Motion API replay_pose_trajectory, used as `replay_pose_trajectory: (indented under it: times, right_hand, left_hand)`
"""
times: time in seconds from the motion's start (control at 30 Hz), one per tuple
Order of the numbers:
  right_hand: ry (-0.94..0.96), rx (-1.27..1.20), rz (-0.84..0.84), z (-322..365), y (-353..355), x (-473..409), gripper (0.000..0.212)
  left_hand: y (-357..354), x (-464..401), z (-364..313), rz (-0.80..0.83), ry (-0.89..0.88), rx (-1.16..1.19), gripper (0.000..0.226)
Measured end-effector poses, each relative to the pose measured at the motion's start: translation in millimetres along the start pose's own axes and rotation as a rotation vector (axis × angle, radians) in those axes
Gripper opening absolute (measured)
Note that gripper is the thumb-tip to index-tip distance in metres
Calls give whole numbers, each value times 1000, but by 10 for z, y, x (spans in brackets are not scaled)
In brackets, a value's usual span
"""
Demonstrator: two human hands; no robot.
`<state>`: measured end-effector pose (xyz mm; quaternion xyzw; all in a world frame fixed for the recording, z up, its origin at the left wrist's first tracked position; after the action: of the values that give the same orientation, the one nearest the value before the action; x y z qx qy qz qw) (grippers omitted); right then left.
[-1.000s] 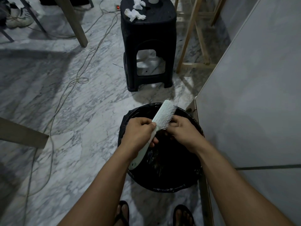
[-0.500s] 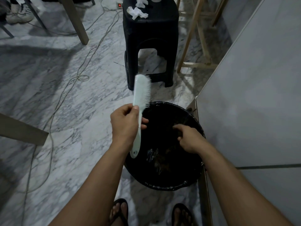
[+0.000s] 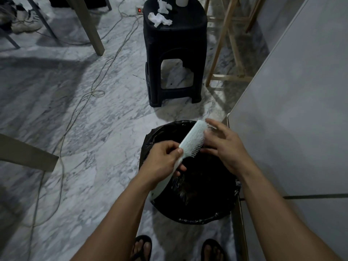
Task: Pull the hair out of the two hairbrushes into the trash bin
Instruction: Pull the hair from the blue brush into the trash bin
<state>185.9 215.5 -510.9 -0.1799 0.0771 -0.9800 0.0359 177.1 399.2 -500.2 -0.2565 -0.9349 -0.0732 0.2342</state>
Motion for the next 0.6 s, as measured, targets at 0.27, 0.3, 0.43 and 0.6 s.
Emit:
replay_pose_trajectory:
  times: [0.27,0.3,0.43,0.6]
  right_hand:
    - [-165,42,-119,79,36,-23,25]
    - [-190,42,-152,148,37,-25,26]
    - [-229,23,-234,579,-18,73,24]
    - [-273,86,-284,1239,-138,291,29]
  left_hand:
    - [43,-8,47,28,132,-37,8]
    - [74,9,-5,30,145,-84,10]
    - [172,176,-381,-10,169,-365,25]
    - [249,518,-1145,-35,149,-461,19]
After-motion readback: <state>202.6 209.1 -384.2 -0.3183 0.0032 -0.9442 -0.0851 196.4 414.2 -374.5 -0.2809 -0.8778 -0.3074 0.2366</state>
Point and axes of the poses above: each hand's wrist, its own x-axis away from the middle knuckle, its own y-axis out of the back of the hand, z = x × y, the point moved 2 cm from there along -x, towards the middle knuckle, and after that the axes turned 13 degrees about z, right-handed, at the moved point
